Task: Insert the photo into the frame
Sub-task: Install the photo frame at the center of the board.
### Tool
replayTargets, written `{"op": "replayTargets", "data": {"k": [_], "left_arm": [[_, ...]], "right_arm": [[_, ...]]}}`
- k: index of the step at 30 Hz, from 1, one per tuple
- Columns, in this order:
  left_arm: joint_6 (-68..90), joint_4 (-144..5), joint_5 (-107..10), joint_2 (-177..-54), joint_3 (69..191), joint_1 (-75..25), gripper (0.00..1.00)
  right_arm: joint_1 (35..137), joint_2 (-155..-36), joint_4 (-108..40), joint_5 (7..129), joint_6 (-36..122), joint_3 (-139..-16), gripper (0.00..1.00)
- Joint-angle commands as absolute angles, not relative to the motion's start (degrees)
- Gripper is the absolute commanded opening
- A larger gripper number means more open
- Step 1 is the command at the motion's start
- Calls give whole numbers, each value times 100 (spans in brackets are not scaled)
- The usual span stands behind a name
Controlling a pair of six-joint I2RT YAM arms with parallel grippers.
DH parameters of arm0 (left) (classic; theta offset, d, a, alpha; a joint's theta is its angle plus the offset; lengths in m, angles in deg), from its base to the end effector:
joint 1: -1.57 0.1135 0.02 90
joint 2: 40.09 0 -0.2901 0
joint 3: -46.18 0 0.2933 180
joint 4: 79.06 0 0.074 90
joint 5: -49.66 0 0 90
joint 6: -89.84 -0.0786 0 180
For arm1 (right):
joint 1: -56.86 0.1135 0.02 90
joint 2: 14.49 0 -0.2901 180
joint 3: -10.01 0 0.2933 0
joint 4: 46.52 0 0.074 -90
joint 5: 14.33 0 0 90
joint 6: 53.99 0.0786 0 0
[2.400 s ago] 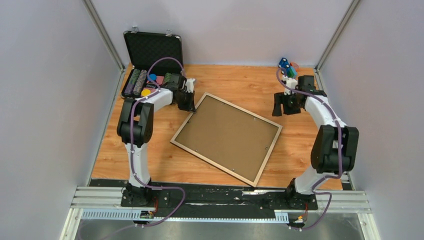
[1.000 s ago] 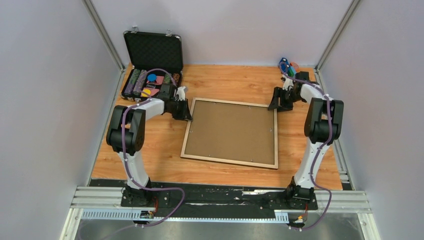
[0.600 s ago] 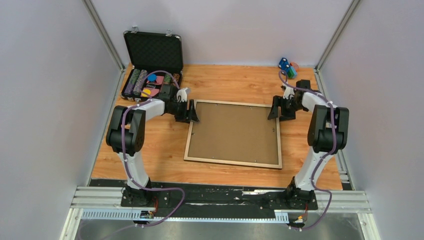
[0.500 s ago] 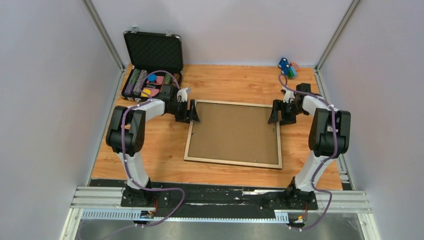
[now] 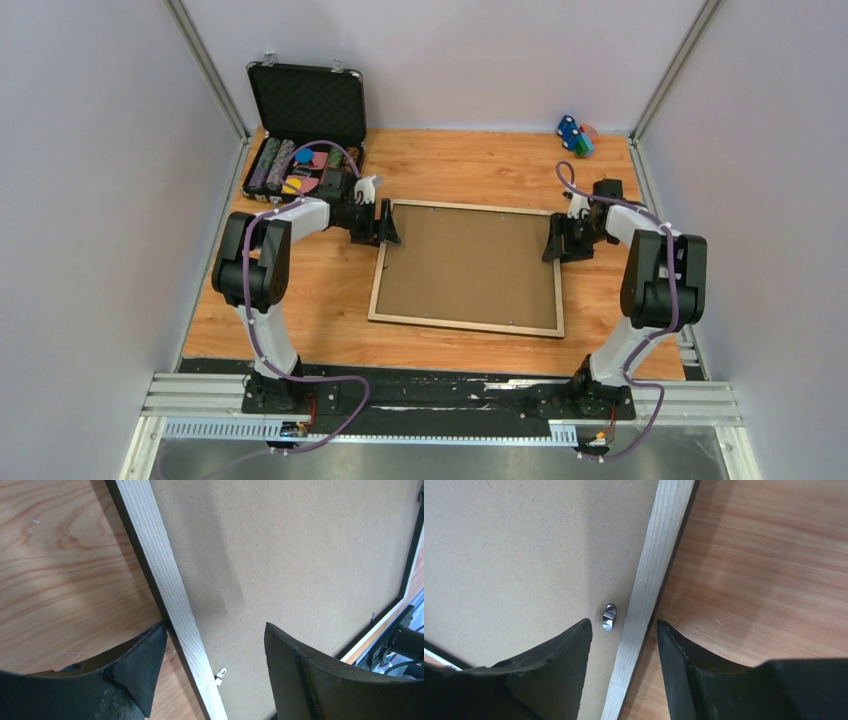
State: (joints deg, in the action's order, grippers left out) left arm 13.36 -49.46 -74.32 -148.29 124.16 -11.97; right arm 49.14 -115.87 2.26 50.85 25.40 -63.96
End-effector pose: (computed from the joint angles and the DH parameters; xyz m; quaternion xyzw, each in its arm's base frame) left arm 0.4117 -0.1443 0.1212 0.0762 0.9234 -0.3325 0.1761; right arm 0.3734 -0.0173 0.1217 -0.0503 0.9686 0.1919 0.1499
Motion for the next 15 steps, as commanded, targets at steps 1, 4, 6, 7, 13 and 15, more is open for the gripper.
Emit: {"op": "replayTargets", "data": {"k": [1, 4, 6, 7, 13, 15], "left_arm": [[1190, -4420, -7104, -14896, 12387, -1275, 80], [1181, -4409, -7100, -14926, 12411, -1273, 80], [1173, -4392, -7102, -14947, 12426, -1273, 80], [1172, -4386, -7100, -14949, 12430, -1270, 80], [1155, -4355, -7101, -14976, 12456, -1275, 81], [1153, -4346, -7108, -14989, 12460, -1275, 81]], "right_arm": [[5023, -11372, -132, 5386, 2497, -6247, 53], [5080, -11396, -176, 5469, 2549, -6243, 52], [5124, -11411, -197, 5530, 2568, -6243, 52], [5150, -11415, -200, 5543, 2577, -6243, 52], [5246, -11416, -225, 5773, 2553, -6217, 47], [5247, -11408, -229, 5818, 2511, -6209, 45]]}}
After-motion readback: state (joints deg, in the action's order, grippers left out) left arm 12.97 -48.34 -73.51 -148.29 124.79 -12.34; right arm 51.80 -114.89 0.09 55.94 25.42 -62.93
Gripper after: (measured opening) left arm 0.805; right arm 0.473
